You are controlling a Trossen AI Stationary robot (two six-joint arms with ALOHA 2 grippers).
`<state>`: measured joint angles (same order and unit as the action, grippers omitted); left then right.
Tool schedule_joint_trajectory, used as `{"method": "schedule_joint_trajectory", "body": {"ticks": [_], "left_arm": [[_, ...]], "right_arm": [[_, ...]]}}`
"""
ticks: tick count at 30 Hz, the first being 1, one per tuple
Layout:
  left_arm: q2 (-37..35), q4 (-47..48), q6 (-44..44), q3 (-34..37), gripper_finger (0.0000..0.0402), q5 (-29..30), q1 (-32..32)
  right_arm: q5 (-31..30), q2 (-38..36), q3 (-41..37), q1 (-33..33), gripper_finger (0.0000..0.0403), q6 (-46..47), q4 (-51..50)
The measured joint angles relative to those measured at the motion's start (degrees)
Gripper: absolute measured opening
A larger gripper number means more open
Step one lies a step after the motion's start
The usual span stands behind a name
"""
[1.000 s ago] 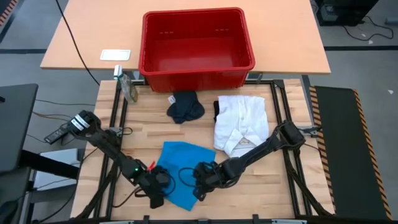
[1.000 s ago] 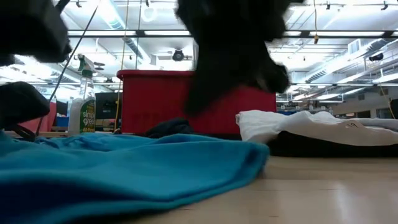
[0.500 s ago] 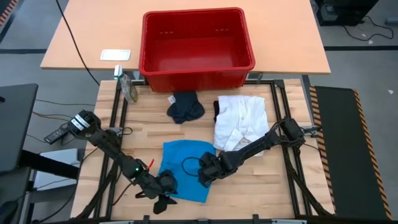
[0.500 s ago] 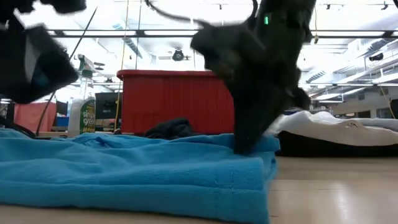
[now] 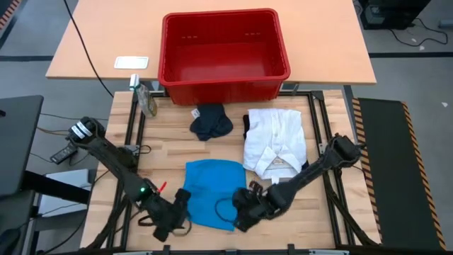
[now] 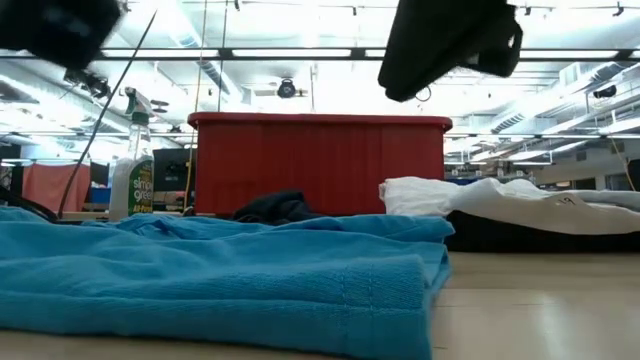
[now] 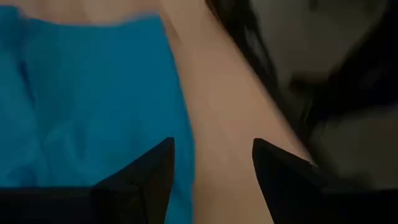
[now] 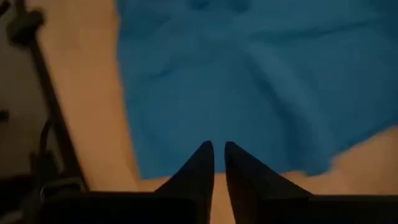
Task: Fold laundry
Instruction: Fold the blue shorts on the table
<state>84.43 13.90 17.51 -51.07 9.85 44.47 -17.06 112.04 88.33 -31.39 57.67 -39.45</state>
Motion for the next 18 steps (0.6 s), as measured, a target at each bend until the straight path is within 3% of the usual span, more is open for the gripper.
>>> {"method": "schedule_joint_trajectory", "body": {"ticks": [3, 8, 14, 18], "left_arm": [[2.01, 5.93, -4.38, 0.05, 0.0217, 0.26, 1.81], [4.47, 8.90, -2.83, 0.07, 0.0224, 3.06, 2.13], [8.88, 9.70, -2.31, 0.04, 0.0239, 4.12, 1.57], [13.40, 9.68, -1.27, -0.09, 0.0218, 3.80, 1.37]], "right_arm": [[0.86, 2.64, -0.01, -2.30, 0.0071, -6.63, 5.57], [2.04, 7.40, -0.02, -4.65, 0.0118, -17.14, 14.44], [1.82, 11.69, -0.04, -4.66, 0.0185, -20.93, 18.35], [4.32, 14.32, -0.04, -4.64, 0.0199, -22.34, 18.33]]}}
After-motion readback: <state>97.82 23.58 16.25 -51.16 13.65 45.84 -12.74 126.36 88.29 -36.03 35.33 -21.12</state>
